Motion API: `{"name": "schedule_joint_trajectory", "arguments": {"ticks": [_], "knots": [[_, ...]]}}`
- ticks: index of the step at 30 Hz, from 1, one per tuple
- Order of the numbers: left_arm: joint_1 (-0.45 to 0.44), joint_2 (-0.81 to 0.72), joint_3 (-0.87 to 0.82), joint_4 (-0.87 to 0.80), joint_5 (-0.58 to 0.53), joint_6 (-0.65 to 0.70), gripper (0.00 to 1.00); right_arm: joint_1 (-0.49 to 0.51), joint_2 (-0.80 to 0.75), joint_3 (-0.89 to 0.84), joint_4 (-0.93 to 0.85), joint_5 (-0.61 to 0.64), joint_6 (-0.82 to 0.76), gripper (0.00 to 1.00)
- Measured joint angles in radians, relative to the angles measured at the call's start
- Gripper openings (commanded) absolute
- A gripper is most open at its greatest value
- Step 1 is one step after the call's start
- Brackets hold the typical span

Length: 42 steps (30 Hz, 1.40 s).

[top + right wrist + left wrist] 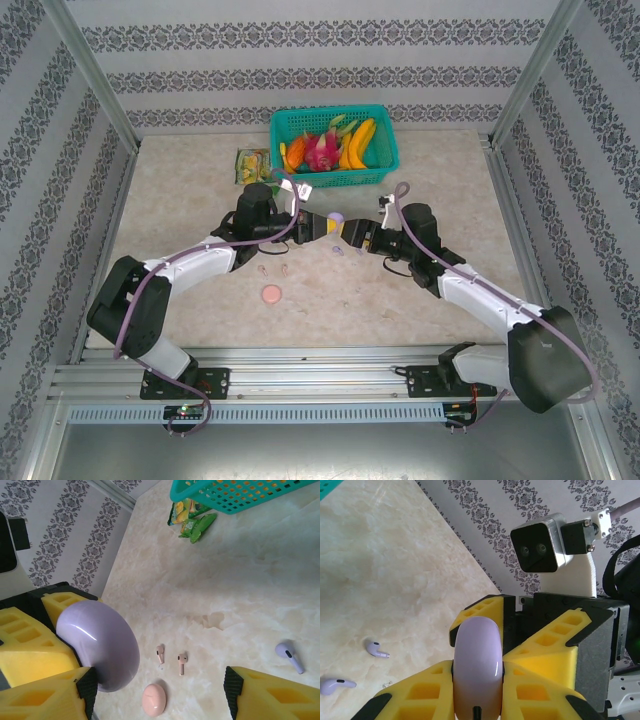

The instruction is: Insert wireless bluetooth earbuds into charging case

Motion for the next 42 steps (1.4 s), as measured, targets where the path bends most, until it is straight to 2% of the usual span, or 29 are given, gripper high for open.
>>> {"name": "schedule_joint_trajectory", "arguments": {"ticks": [7, 21, 29, 36, 42], "knots": [[0.003, 0.003, 0.000, 0.001, -0.011, -0.006, 0.01, -0.019, 0.024, 0.000, 0.034, 0.000, 0.011, 0.64], [0.005, 0.003, 0.000, 0.003, 0.027, -0.018, 0.00, -0.048, 0.079, -0.026, 0.076, 0.029, 0.049, 0.63], [0.005, 0.003, 0.000, 0.003, 0.031, -0.018, 0.00, -0.091, -0.045, -0.099, 0.067, -0.036, 0.043, 0.64], [0.005, 0.003, 0.008, 0.004, 0.060, -0.021, 0.00, -0.094, -0.076, -0.101, 0.066, -0.138, 0.000, 0.51], [0.005, 0.003, 0.010, 0.024, 0.076, -0.037, 0.00, -0.092, -0.040, -0.082, 0.062, -0.179, -0.023, 0.47]]}}
